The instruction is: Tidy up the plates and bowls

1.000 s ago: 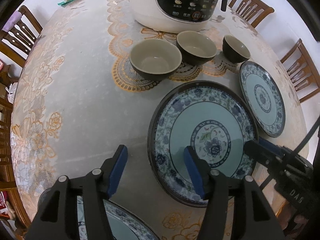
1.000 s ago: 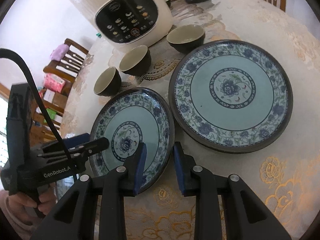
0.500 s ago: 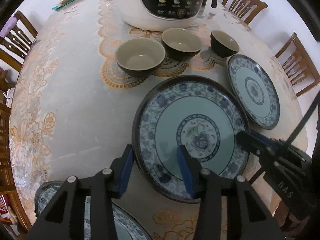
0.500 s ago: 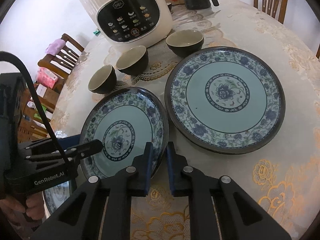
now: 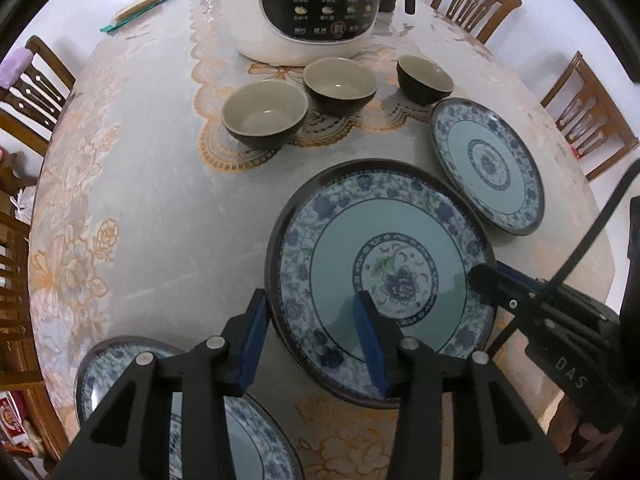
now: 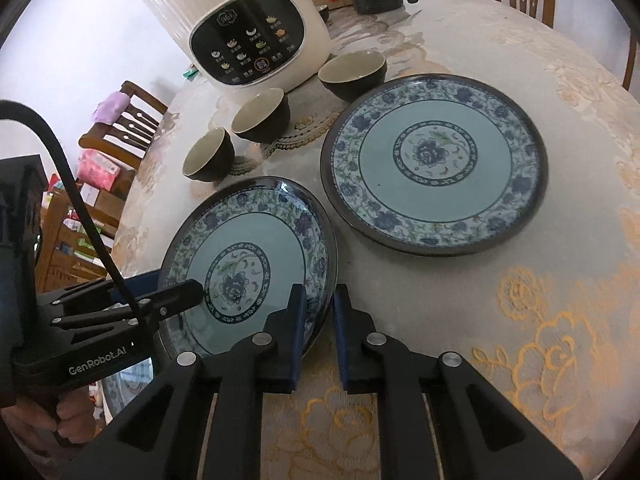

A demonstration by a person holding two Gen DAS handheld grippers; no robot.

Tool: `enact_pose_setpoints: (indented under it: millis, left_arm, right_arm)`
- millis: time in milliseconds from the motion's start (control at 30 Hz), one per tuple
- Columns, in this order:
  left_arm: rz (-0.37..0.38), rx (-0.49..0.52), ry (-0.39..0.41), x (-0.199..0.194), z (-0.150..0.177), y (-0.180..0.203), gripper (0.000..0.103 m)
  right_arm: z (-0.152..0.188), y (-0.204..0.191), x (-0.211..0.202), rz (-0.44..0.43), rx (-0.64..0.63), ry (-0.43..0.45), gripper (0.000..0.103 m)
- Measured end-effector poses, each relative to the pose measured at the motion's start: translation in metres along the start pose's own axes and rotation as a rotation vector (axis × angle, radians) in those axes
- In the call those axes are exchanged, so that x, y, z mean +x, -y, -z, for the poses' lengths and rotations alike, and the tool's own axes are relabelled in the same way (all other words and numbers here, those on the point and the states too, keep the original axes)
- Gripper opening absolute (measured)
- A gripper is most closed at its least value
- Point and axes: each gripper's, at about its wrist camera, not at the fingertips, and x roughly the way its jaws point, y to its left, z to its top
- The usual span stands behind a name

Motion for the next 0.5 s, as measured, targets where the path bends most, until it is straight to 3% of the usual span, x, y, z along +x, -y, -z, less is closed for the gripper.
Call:
enact_pose_setpoints:
  millis: [500]
  left_arm:
    - [-0.011, -0.085, 0.050, -0.043, 0.038, -0.038, 0.045]
  right_arm:
    - [0.011, -0.042, -0.020, -0.014, -0.136, 0.023, 0.016]
